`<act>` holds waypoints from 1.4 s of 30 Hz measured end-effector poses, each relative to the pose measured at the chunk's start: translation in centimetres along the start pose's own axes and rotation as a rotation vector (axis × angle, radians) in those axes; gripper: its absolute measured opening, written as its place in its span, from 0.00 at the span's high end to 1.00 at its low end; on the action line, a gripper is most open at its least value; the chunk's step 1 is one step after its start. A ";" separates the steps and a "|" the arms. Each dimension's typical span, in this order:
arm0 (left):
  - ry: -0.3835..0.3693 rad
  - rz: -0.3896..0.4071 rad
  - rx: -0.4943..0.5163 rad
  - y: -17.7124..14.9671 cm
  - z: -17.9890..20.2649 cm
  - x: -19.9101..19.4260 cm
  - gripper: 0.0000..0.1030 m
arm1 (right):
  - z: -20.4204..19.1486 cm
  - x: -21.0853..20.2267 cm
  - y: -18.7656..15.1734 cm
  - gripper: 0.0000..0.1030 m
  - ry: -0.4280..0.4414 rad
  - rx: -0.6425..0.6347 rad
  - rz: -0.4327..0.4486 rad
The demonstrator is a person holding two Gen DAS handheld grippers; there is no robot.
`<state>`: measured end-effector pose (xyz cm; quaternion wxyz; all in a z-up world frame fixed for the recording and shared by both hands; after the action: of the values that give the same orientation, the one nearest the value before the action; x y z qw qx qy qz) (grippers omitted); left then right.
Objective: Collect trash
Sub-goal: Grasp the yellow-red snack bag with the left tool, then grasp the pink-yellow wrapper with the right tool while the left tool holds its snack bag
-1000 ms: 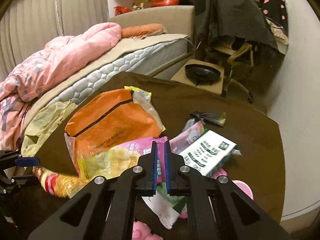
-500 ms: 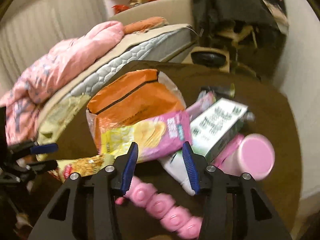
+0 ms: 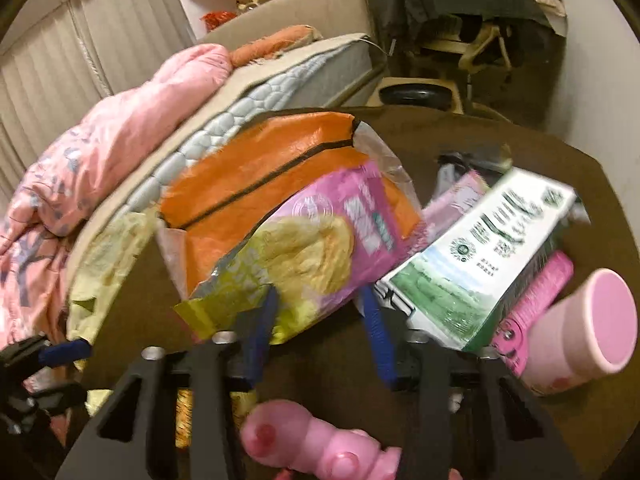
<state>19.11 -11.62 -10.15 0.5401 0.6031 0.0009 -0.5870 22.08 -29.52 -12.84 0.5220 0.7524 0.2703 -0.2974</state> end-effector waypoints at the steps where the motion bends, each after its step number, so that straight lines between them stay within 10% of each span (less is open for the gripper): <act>1: -0.004 -0.004 0.008 -0.1 0.2 0.1 0.53 | 0.0 -0.3 0.2 0.89 0.008 -0.002 0.009; 13: -0.030 -0.138 0.153 -1.3 3.5 4.5 0.53 | 1.2 -4.9 1.9 0.95 -0.039 -0.046 0.085; 15: -0.016 -0.157 0.156 -1.7 3.6 5.1 0.58 | 1.1 -4.2 1.4 0.90 -0.045 -0.050 0.061; 18: -0.005 -0.146 0.154 -1.8 3.4 4.4 0.66 | -0.3 -3.5 0.3 0.48 0.047 -0.048 0.030; 28: 0.060 -0.062 -0.131 -3.0 -2.2 0.5 0.67 | -0.5 1.2 0.1 0.46 0.030 0.132 -0.029; 42: 0.028 -0.052 -0.145 -4.0 -2.5 -2.7 0.57 | -7.9 -0.7 -0.3 0.46 0.187 -0.393 -0.035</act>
<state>17.49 -6.61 -11.52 0.5671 0.5701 0.0666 -0.5908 22.64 -22.03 -10.32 0.6260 0.6556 0.3834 -0.1768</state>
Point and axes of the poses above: each gripper's, at about its wrist camera, not at the fingertips, and x roughly the way its jaws point, z to its right, y to its top, the point moved 9 cm from there along x, roughly the way its jaws point
